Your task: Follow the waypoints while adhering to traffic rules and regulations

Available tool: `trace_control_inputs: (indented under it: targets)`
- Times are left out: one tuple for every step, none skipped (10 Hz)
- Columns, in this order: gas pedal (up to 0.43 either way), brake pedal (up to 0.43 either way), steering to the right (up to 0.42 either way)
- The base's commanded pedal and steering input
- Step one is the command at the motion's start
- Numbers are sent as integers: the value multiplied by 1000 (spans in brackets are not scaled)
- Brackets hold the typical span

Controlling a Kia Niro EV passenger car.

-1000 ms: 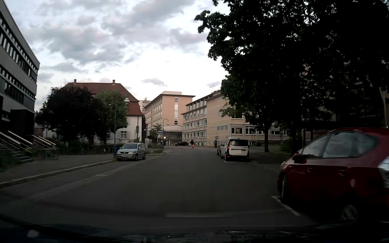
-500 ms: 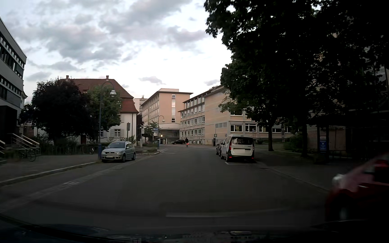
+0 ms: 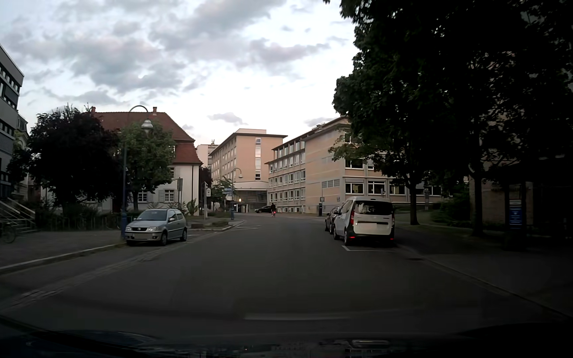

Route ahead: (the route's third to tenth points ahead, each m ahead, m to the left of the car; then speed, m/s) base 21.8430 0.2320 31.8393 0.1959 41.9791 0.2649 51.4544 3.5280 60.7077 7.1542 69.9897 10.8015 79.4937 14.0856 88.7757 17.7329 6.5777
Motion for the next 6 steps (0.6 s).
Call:
trace_control_inputs:
  targets:
    - [189,0,-14]
    - [177,0,-15]
    - [177,0,-15]
    - [177,0,-15]
    - [169,0,-14]
    - [157,0,-14]
